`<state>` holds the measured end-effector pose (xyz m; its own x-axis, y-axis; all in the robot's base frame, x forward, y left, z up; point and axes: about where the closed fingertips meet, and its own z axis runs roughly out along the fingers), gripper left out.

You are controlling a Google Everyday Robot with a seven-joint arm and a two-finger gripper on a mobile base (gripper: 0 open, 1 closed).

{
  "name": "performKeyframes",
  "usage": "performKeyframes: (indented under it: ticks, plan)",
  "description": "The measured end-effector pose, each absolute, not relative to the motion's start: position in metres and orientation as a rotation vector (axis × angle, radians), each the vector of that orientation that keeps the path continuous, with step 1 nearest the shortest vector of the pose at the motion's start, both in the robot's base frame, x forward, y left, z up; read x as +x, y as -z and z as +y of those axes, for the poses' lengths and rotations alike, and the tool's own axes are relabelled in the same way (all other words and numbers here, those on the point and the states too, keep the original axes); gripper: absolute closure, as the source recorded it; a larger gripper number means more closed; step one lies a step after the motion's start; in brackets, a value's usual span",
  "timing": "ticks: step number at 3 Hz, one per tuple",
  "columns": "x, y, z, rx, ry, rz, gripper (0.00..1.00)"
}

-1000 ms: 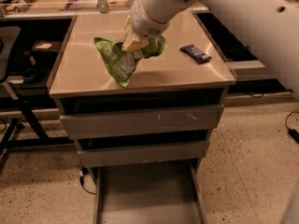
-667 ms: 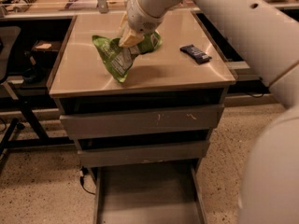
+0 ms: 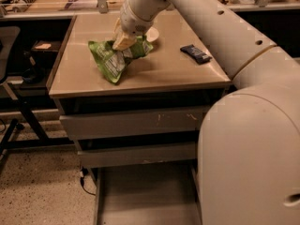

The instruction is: Pick green rice chip bag from bottom drawer and place on counter

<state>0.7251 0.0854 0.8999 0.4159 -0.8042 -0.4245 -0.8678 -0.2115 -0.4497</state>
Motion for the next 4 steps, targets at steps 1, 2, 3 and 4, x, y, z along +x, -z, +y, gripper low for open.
performKeyframes:
  ticks: [1, 2, 3, 4]
  plan:
    - [0.7368, -0.8832, 0.0956, -2.055, -0.156, 1.409, 1.0]
    - [0.7381, -0.8816, 0.0965, -2.055, -0.158, 1.409, 0.84]
    - [0.7381, -0.8816, 0.0965, -2.055, -0.158, 1.409, 0.59]
    - [0.7381, -0.8816, 0.0965, -2.056, -0.158, 1.409, 0.36]
